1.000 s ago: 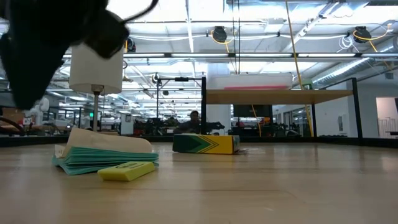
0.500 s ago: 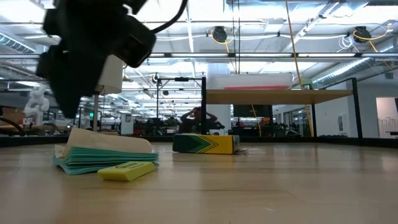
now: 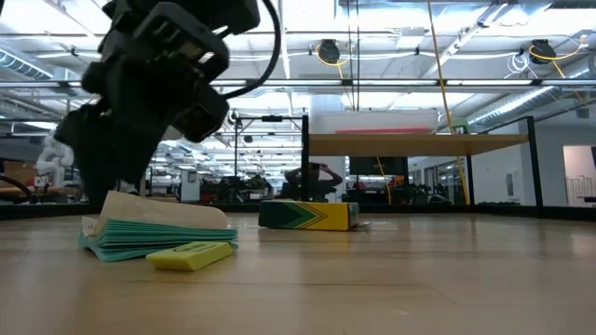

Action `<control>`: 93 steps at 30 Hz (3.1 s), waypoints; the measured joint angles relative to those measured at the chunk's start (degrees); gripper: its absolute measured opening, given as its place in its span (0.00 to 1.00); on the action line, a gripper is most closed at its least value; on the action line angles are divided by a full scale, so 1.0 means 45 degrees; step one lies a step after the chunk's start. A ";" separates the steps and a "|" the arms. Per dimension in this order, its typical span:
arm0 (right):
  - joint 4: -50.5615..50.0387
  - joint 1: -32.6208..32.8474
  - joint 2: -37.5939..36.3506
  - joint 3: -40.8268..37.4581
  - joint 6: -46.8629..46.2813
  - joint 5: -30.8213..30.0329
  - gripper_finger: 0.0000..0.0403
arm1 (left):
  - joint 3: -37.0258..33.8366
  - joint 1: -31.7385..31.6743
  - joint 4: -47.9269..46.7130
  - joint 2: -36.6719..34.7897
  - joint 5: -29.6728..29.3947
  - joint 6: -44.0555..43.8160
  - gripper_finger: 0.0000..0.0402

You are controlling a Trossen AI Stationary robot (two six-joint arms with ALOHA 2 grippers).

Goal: Pick & place school supplies into a supply box
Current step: Put the blue sticky notes into the purple supply box on the shelf

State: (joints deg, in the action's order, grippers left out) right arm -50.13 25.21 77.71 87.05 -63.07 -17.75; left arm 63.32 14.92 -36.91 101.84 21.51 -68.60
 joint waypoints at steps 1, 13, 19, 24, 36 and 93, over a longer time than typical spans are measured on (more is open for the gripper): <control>0.0007 0.0000 0.0000 0.0000 0.0109 -0.0001 0.36 | -0.0139 0.0012 0.0109 0.0000 0.0071 0.0017 0.59; 0.0029 0.0000 -0.0005 0.0000 0.0650 -0.0007 0.36 | -0.0294 0.0006 0.0235 0.0000 0.0165 0.0780 0.48; 0.0035 -0.0019 -0.0005 0.0000 0.0977 -0.0012 0.36 | -0.0294 -0.0023 0.0196 0.0197 -0.0107 0.0709 0.35; 0.0034 -0.0019 -0.0005 0.0000 0.0978 -0.0012 0.36 | -0.0299 0.0028 0.0094 0.0755 0.0082 0.0704 0.32; 0.0044 -0.0019 -0.0005 0.0000 0.0938 -0.0014 0.36 | -0.0294 0.0075 0.0755 0.1044 0.0148 0.1045 0.31; 0.9730 -0.1093 -0.0010 -0.6395 -0.0293 0.0648 0.36 | -0.0235 0.0943 -0.0673 -0.1816 -0.2251 0.5828 0.00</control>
State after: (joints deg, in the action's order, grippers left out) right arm -6.34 20.29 77.67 58.27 -64.39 -14.83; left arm 62.26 19.16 -39.94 93.67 11.38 -42.38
